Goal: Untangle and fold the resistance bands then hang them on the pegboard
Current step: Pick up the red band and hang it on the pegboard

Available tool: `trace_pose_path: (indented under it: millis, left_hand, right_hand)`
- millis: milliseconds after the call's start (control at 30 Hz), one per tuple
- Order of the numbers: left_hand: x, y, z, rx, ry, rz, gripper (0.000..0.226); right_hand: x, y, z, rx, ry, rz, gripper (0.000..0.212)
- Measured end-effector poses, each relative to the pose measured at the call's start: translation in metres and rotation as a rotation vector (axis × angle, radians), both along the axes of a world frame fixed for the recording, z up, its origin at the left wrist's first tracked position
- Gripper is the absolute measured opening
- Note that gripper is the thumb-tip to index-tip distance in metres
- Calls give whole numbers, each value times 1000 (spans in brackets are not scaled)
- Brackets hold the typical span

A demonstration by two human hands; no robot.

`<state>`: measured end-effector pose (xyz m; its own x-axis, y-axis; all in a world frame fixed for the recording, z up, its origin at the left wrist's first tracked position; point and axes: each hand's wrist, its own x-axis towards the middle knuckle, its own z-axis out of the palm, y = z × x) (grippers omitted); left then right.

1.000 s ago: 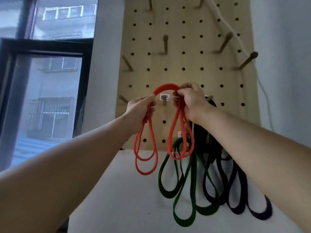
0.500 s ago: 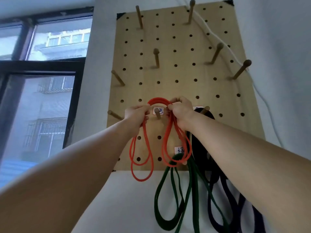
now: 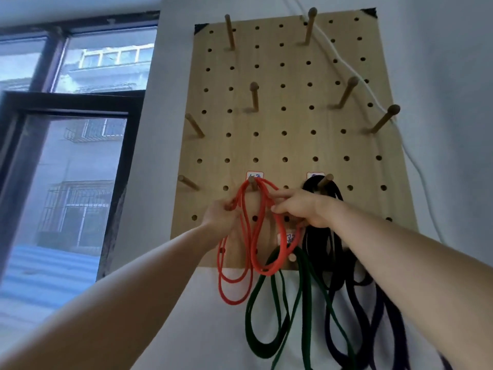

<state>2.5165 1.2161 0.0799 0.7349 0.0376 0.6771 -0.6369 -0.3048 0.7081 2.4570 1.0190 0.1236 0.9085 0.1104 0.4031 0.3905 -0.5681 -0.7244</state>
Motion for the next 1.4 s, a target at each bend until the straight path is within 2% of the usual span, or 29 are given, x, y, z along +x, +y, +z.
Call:
trace_pose_path:
  millis: [33,133,233,333,467,533,633,700,867,933,1067,1200,1300,1400]
  left_hand:
    - [-4,3,-6,37,-50,35,20]
    - [-14,12,-26,62,-158,117,37]
    - [-19,18,-44,59,-135,78,33]
    - [-20,21,-64,79,-49,5,30]
    - [-25,11,-80,49,43,-221,23]
    - [-32,3,-82,-20,71,-345,26]
    - [-37,-5,-82,-79,119,-409,32]
    - [-33,-3,-84,-75,106,-380,41]
    - [-22,2,-100,-34,-44,-162,21]
    - [-21,-2,-106,-4,-159,-105,25]
    - [-27,-18,-109,283,-453,47,62]
    - [-26,-28,-106,649,-742,260,52]
    - [-21,-23,-107,758,-740,290,39]
    - [-16,-11,-112,718,-704,287,34]
  right_hand:
    - [-4,-5,0,-29,-12,-11,39]
    - [-15,-20,-4,-24,-138,-49,27]
    - [-22,-32,-11,-98,-248,-114,27]
    - [-21,-35,-20,-156,-214,-111,32]
    - [-18,-16,-24,-20,-179,15,34]
    - [-15,1,-26,84,-145,112,30]
    - [-3,19,-29,162,-87,189,26]
    - [0,19,-30,132,-59,187,22]
    - [3,-5,-35,58,-14,79,34]
    - [2,-10,-36,86,-15,40,34]
    - [-6,-15,-37,157,-54,91,31]
    - [-13,-17,-37,175,-87,125,31]
    - [-16,-19,-37,183,-77,149,32]
    - [-15,-16,-39,189,-123,183,30]
